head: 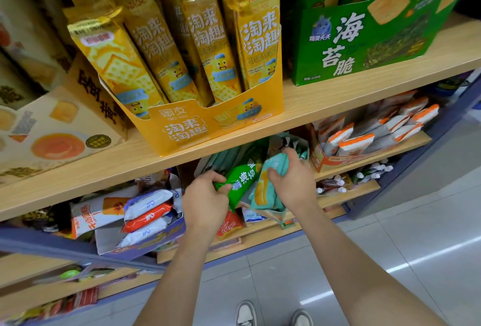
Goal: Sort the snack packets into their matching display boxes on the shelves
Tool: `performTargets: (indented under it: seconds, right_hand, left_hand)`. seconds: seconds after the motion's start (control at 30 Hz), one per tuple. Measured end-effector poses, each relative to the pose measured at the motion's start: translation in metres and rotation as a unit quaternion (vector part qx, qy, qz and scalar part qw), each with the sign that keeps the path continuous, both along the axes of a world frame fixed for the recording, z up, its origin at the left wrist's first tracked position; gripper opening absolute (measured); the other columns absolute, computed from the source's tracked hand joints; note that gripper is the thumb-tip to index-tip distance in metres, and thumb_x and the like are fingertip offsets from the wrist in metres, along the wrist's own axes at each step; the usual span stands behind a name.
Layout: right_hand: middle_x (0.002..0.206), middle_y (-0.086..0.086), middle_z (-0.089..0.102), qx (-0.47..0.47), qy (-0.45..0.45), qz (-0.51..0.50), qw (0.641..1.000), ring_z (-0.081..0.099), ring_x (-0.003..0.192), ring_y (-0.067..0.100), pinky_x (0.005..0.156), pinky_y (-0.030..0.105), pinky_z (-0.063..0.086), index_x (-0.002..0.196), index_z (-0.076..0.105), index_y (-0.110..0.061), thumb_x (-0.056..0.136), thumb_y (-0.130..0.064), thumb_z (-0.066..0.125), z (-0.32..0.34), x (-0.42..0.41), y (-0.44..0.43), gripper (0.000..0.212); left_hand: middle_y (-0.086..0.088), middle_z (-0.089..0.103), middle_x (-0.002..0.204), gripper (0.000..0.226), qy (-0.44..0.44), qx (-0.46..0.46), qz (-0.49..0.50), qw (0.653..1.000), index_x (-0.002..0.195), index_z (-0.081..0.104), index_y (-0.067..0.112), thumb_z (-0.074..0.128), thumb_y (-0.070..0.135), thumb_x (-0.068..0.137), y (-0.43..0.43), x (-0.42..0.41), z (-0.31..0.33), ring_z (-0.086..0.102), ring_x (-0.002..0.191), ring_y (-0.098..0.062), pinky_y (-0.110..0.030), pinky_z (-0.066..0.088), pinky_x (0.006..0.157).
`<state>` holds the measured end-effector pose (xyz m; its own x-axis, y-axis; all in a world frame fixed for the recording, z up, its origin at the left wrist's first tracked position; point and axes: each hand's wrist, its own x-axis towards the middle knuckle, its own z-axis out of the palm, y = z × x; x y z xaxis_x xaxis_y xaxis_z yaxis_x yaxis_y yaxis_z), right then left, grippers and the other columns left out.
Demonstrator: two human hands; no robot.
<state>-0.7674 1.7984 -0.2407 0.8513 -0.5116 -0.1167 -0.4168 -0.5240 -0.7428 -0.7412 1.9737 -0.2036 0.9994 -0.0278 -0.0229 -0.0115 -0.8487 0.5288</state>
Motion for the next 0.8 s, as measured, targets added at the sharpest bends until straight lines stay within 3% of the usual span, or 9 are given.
performTargets:
  seconds: [0.17,0.23,0.3,0.37,0.43,0.47,0.6,0.7,0.8]
  right_hand:
    - [0.128,0.019,0.044,-0.024,0.056,0.010,0.998,0.049,0.067,0.023,0.069,0.028,0.040,0.140,0.039,-0.016,0.097,-0.039,0.056,0.002,0.010,0.008,0.052]
    - [0.131,0.020,0.043,-0.025,0.054,0.014,0.998,0.057,0.090,0.031,0.078,0.031,0.043,0.142,0.038,-0.014,0.097,-0.040,0.055,0.004,0.008,0.008,0.055]
    - [0.133,0.018,0.045,-0.003,0.018,0.002,1.000,0.050,0.118,0.034,0.095,0.035,0.042,0.145,0.040,-0.016,0.097,-0.041,0.055,0.010,-0.003,0.007,0.057]
    - [0.135,0.008,0.050,0.186,-0.034,-0.022,0.982,0.049,0.124,0.025,0.102,0.039,0.042,0.147,0.040,-0.026,0.093,-0.045,0.061,0.023,-0.024,-0.001,0.060]
    - [0.134,-0.005,0.057,0.448,-0.072,-0.009,0.891,0.055,0.122,0.016,0.102,0.042,0.045,0.146,0.038,-0.039,0.081,-0.049,0.069,0.040,-0.048,-0.008,0.072]
    - [0.132,-0.009,0.059,0.493,-0.091,0.023,0.865,0.058,0.120,0.012,0.101,0.043,0.048,0.143,0.038,-0.045,0.076,-0.047,0.070,0.046,-0.059,-0.014,0.074]
    - [0.129,-0.019,0.060,0.320,-0.133,0.121,0.930,0.055,0.120,-0.003,0.094,0.027,0.052,0.137,0.041,-0.051,0.075,-0.022,0.081,0.055,-0.085,-0.043,0.079]
    - [0.124,-0.028,0.059,0.292,-0.167,0.093,0.937,0.052,0.119,-0.011,0.102,0.027,0.045,0.134,0.045,-0.047,0.068,-0.025,0.085,0.067,-0.097,-0.068,0.080]
    - [0.120,-0.040,0.052,0.198,-0.182,0.093,0.959,0.048,0.119,-0.015,0.096,0.020,0.045,0.131,0.036,-0.058,0.059,-0.031,0.086,0.085,-0.109,-0.087,0.092]
  left_hand:
    - [0.010,0.055,0.084,0.012,-0.107,-0.028,0.031,0.993,0.094,0.068,0.017,0.074,0.020,0.084,0.024,-0.048,0.020,0.048,0.067,0.002,-0.014,0.028,0.052]
    - [0.012,0.058,0.084,0.011,-0.102,-0.066,0.049,0.991,0.089,0.068,0.020,0.076,0.016,0.082,0.029,-0.065,0.023,0.053,0.072,0.002,-0.009,0.032,0.054]
    - [0.014,0.062,0.083,0.023,-0.089,-0.135,0.063,0.985,0.079,0.065,0.029,0.078,0.011,0.079,0.033,-0.081,0.024,0.056,0.080,0.003,-0.006,0.039,0.060]
    - [0.014,0.066,0.081,0.031,-0.065,-0.193,0.073,0.976,0.075,0.064,0.034,0.078,0.006,0.078,0.036,-0.094,0.025,0.059,0.082,0.004,-0.006,0.043,0.063]
    - [0.016,0.068,0.079,0.034,-0.057,-0.212,0.067,0.973,0.075,0.065,0.035,0.078,0.004,0.077,0.038,-0.103,0.031,0.060,0.082,0.002,-0.007,0.044,0.063]
    - [0.016,0.068,0.080,0.036,-0.061,-0.212,0.055,0.974,0.073,0.066,0.036,0.078,0.002,0.077,0.038,-0.105,0.036,0.060,0.082,0.001,-0.007,0.044,0.062]
    - [0.026,0.064,0.093,0.044,-0.116,-0.202,-0.010,0.972,0.071,0.067,0.040,0.076,-0.004,0.075,0.030,-0.110,0.066,0.058,0.089,0.009,-0.001,0.043,0.065]
    - [0.030,0.063,0.095,0.042,-0.165,-0.201,-0.065,0.963,0.078,0.071,0.037,0.077,-0.004,0.072,0.022,-0.110,0.089,0.058,0.094,0.010,-0.003,0.047,0.070]
    - [0.022,0.066,0.095,0.043,-0.234,-0.183,-0.140,0.945,0.081,0.071,0.035,0.078,-0.005,0.069,0.013,-0.106,0.110,0.060,0.095,0.005,-0.002,0.046,0.075]
